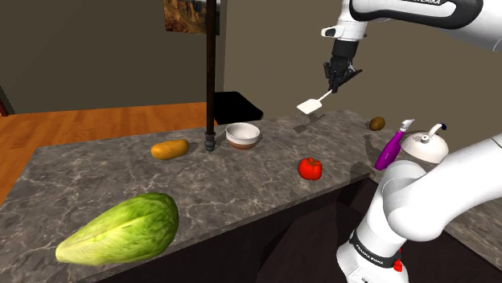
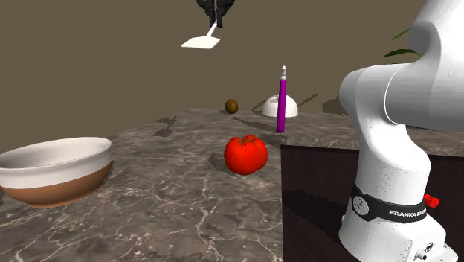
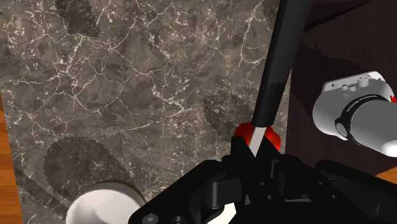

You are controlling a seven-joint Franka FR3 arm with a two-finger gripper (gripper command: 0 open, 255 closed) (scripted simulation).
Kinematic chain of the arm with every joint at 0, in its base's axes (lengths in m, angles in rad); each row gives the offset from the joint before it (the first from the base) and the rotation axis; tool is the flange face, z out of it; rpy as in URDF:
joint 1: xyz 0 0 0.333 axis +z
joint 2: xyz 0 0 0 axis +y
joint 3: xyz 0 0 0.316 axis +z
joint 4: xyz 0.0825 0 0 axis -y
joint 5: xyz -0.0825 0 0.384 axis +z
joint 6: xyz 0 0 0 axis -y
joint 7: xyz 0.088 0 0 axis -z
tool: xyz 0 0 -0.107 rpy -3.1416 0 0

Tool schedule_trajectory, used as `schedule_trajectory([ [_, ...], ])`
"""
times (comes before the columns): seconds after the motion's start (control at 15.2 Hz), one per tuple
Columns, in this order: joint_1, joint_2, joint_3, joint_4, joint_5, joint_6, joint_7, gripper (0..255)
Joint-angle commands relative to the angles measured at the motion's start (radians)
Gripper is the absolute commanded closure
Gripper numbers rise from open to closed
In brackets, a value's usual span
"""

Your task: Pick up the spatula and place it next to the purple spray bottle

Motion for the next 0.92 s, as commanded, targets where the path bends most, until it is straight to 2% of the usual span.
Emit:
schedule_trajectory([
  [0.0,-0.01,0.0,-0.037,0.015,-0.02,-0.003,-0.05,255],
  [0.46,-0.029,0.042,-0.195,0.097,-0.074,0.011,-0.231,255],
  [0.86,-0.013,0.127,-0.367,0.209,-0.082,0.034,-0.402,255],
])
